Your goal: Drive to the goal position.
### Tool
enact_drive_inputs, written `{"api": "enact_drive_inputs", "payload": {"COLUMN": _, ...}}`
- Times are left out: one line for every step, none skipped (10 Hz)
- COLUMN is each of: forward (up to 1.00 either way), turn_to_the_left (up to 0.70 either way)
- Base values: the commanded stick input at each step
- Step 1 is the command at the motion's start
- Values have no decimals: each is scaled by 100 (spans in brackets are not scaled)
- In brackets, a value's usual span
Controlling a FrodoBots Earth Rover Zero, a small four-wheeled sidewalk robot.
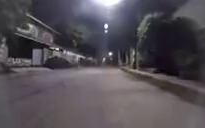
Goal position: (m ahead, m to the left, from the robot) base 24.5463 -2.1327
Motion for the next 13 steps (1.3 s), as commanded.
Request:
{"api": "enact_drive_inputs", "payload": {"forward": 70, "turn_to_the_left": -35}}
{"api": "enact_drive_inputs", "payload": {"forward": 70, "turn_to_the_left": -35}}
{"api": "enact_drive_inputs", "payload": {"forward": 70, "turn_to_the_left": 0}}
{"api": "enact_drive_inputs", "payload": {"forward": 70, "turn_to_the_left": 0}}
{"api": "enact_drive_inputs", "payload": {"forward": 70, "turn_to_the_left": 0}}
{"api": "enact_drive_inputs", "payload": {"forward": 70, "turn_to_the_left": 0}}
{"api": "enact_drive_inputs", "payload": {"forward": 70, "turn_to_the_left": 0}}
{"api": "enact_drive_inputs", "payload": {"forward": 70, "turn_to_the_left": -8}}
{"api": "enact_drive_inputs", "payload": {"forward": 70, "turn_to_the_left": -35}}
{"api": "enact_drive_inputs", "payload": {"forward": 70, "turn_to_the_left": -35}}
{"api": "enact_drive_inputs", "payload": {"forward": 70, "turn_to_the_left": -35}}
{"api": "enact_drive_inputs", "payload": {"forward": 70, "turn_to_the_left": -35}}
{"api": "enact_drive_inputs", "payload": {"forward": 70, "turn_to_the_left": -35}}
